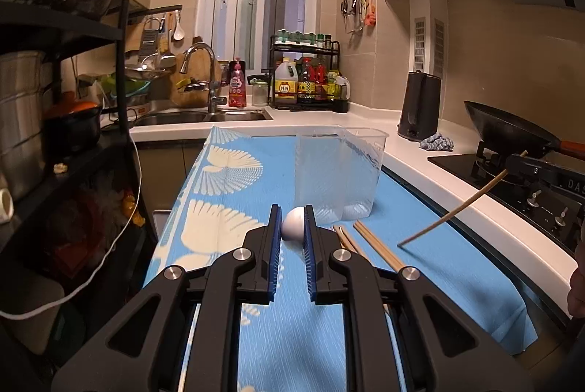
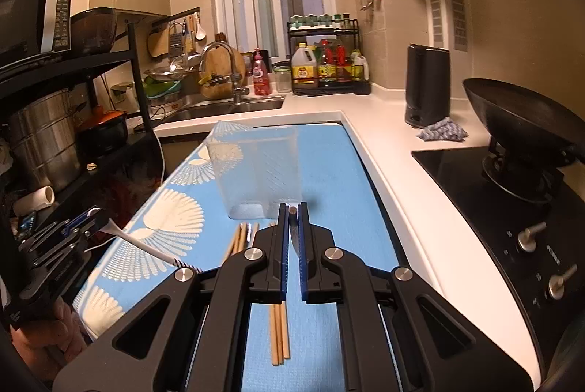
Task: Organize utensils
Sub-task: 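Lift the spoon with the left tool while the right tool carries its chopstick over the clear container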
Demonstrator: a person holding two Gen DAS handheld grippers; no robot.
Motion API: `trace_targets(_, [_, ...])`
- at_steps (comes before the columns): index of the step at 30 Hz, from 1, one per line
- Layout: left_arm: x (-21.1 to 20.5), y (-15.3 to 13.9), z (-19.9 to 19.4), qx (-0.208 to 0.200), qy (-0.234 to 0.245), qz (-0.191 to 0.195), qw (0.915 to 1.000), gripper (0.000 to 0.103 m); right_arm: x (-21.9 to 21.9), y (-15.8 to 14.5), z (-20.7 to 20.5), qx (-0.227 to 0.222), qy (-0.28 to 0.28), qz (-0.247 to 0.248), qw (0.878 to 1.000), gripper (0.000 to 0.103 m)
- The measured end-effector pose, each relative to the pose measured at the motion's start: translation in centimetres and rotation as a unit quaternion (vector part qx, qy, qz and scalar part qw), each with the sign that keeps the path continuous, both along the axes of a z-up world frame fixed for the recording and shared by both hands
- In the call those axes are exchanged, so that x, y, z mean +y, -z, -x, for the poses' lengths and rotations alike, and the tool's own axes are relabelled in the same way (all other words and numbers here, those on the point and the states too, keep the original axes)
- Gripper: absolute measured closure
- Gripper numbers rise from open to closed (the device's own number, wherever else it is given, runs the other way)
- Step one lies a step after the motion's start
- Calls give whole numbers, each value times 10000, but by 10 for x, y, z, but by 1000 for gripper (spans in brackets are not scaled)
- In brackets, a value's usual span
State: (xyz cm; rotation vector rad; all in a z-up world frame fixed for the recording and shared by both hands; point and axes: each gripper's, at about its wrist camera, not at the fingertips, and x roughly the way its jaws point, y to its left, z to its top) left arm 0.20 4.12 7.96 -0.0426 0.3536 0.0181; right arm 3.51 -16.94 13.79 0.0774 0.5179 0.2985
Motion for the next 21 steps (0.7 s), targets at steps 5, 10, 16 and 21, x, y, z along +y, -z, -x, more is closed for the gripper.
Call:
trace_targets(5, [3, -22, -31, 271, 35, 64, 9996, 91, 15, -22, -24, 33, -185, 109, 9998, 98])
trace_targets(10, [2, -38, -52, 570, 84, 105, 9983, 91, 27, -36, -41, 111, -332, 154, 9993, 98])
trace_targets(16, [0, -53, -69, 923, 85, 90, 9957, 91, 33, -45, -57, 131, -373, 243, 9989, 98])
trace_targets(21, [3, -73, -80, 1118, 65, -59, 9937, 91, 30, -62, -69, 197, -468, 78, 9987, 98])
